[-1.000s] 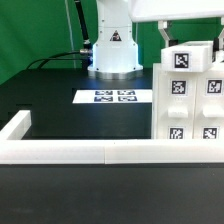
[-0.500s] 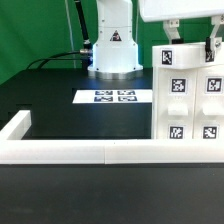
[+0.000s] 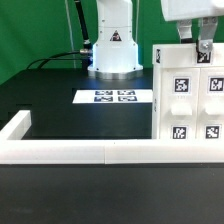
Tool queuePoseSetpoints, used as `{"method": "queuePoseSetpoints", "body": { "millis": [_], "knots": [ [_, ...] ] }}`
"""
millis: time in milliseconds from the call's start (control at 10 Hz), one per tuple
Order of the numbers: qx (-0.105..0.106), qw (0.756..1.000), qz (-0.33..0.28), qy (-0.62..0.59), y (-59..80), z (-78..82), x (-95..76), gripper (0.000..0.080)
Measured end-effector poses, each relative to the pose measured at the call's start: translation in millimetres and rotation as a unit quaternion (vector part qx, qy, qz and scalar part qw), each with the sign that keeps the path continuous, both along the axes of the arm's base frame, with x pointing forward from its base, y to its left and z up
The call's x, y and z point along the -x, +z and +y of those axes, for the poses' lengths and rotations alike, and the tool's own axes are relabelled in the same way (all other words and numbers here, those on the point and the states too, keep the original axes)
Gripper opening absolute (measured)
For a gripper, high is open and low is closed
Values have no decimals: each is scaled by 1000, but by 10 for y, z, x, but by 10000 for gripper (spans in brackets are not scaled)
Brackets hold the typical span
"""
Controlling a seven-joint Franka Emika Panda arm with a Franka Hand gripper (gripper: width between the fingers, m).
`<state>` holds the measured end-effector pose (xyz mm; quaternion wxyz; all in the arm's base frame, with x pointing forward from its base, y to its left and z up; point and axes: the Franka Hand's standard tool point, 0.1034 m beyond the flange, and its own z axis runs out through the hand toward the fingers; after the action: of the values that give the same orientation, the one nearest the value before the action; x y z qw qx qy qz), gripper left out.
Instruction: Assemble cabinet
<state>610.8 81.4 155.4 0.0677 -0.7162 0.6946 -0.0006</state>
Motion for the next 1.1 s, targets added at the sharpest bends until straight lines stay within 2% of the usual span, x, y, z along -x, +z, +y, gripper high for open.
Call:
{"method": "queuePoseSetpoints", "body": {
  "millis": [100,400,600,900,1000,1100],
  "knots": [
    [-13,998,5,-55,-2,-2,-2,554],
    [-32,987,21,-154,-12,-27,14,554],
    [-39,979,29,-200,-14,-44,25,554],
    [-42,980,29,-193,-21,-41,27,554],
    [-43,980,28,-191,-16,-27,27,721],
    [-46,982,23,-182,46,-3,13,782]
  ]
}}
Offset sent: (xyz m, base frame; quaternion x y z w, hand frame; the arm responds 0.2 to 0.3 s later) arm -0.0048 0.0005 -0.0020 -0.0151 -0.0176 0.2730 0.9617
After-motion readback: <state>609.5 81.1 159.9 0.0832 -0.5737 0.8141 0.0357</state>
